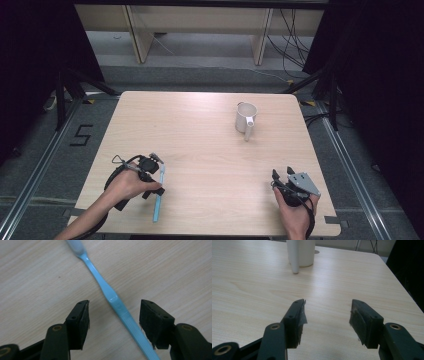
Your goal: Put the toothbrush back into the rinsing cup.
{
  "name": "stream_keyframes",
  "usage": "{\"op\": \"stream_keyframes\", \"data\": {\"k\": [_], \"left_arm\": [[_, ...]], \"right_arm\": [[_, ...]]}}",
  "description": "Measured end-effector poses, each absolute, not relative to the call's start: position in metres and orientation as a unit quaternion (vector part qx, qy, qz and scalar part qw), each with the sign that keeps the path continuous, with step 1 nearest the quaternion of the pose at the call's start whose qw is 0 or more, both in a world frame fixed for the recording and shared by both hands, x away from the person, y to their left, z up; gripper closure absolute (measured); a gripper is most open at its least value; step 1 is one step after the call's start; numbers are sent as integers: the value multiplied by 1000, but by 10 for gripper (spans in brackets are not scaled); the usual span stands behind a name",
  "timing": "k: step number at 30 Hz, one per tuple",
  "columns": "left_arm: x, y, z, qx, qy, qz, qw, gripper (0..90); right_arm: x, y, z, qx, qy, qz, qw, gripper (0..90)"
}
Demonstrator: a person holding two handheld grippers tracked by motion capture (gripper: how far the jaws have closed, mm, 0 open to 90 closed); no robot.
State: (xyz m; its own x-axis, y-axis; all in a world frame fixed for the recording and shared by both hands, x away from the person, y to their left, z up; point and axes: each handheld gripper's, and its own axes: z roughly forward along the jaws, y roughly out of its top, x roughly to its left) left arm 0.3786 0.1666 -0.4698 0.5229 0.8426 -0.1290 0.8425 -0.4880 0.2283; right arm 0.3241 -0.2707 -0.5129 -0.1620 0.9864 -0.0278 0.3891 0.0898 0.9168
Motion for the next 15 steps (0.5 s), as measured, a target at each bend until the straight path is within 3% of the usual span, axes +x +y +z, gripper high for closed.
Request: {"op": "stream_keyframes", "data": {"k": [15], "left_arm": [[379,159,-478,880,462,-3,110,494]], "right_arm": [[325,-270,-513,523,653,409,364,461]]}}
